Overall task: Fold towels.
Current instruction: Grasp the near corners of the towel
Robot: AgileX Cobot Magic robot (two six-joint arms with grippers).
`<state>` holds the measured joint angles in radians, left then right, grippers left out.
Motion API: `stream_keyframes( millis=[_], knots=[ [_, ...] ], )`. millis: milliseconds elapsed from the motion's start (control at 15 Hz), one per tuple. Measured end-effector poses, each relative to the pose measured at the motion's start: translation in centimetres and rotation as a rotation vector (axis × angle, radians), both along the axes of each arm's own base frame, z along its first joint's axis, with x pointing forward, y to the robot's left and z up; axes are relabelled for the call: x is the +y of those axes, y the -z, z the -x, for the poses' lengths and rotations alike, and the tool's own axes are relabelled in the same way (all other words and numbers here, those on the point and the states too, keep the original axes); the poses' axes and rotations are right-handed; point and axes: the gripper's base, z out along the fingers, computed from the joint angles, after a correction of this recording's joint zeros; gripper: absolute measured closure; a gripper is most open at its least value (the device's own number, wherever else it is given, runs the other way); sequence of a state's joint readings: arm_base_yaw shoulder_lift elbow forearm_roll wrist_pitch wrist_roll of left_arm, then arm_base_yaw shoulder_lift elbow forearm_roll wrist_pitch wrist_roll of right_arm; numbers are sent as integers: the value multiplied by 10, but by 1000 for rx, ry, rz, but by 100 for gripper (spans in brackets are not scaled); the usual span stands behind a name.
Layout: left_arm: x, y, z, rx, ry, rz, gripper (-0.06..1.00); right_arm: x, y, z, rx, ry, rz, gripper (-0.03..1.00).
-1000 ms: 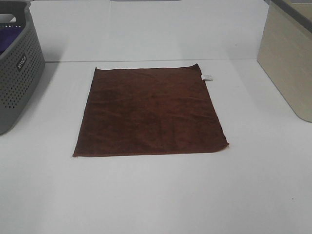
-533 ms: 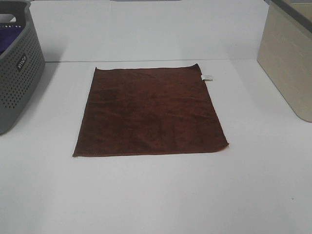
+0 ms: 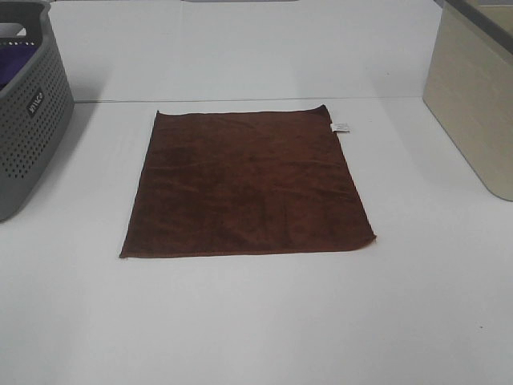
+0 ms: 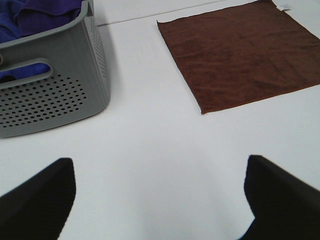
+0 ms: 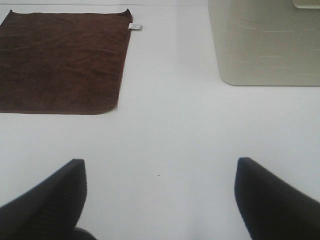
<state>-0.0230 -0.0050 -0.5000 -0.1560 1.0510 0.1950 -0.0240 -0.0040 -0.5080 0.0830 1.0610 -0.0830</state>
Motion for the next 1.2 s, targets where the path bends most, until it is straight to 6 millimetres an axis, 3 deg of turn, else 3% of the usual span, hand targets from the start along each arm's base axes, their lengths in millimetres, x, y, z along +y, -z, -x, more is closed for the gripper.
stream_keyframes(
  millis=[1200],
  knots=[
    [0, 0, 0, 0, 0, 0, 10, 0, 0, 0, 0, 0, 0, 18]
  ],
)
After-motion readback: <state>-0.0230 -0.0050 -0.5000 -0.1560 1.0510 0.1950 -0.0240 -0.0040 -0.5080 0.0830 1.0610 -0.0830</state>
